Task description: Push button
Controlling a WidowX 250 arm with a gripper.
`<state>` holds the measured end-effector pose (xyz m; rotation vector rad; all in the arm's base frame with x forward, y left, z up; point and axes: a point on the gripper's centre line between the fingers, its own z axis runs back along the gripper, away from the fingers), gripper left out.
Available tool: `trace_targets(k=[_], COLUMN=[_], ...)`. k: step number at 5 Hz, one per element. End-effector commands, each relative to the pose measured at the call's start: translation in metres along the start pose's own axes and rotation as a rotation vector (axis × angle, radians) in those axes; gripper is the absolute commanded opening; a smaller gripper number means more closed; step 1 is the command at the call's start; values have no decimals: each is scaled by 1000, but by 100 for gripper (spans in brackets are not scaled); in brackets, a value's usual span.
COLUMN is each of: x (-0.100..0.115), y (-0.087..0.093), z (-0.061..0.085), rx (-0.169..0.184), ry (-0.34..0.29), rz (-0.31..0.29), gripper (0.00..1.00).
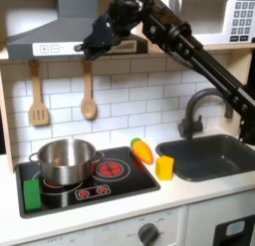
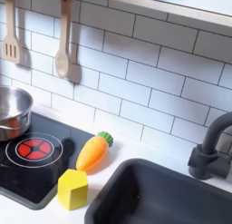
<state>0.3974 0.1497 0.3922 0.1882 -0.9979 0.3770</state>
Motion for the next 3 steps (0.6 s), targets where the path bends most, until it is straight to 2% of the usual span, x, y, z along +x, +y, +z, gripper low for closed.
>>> trace_targets(k=[1,2,3], x=[8,8,7], y=[-4,-2,-2], z=[-8,-6,-5], rx=[-5,17,8], ry=[-17,-29,-14], rz=[-5,-5,-27], gripper=[0,0,0])
